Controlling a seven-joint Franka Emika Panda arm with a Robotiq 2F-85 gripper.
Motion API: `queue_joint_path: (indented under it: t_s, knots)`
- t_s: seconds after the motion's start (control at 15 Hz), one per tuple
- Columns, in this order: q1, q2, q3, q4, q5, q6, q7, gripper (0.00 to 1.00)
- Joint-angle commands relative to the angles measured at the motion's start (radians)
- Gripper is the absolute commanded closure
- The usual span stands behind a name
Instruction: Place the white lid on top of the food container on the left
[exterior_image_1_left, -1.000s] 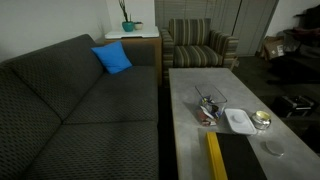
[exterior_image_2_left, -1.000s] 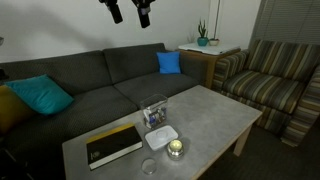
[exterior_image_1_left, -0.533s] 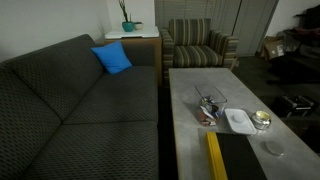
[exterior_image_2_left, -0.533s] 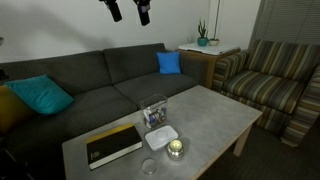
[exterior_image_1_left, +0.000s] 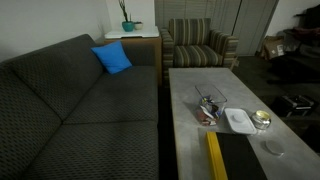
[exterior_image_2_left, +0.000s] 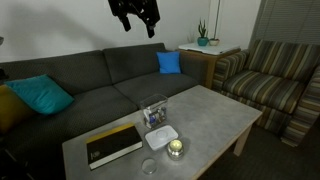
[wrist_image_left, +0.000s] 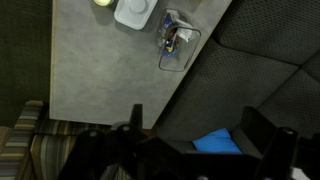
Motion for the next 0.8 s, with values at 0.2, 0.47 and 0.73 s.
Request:
queue_joint_path:
  t_s: [0.2, 0.47, 0.73]
  knots:
    - [0.007, 0.192, 0.009, 0.152, 0.082, -0.004, -0.076, 0.0]
    - [0.008, 0.182, 0.009, 0.151, 0.081, -0.003, -0.076, 0.0]
    - [0.017, 0.146, 0.021, 0.107, 0.104, 0.086, -0.111, 0.0]
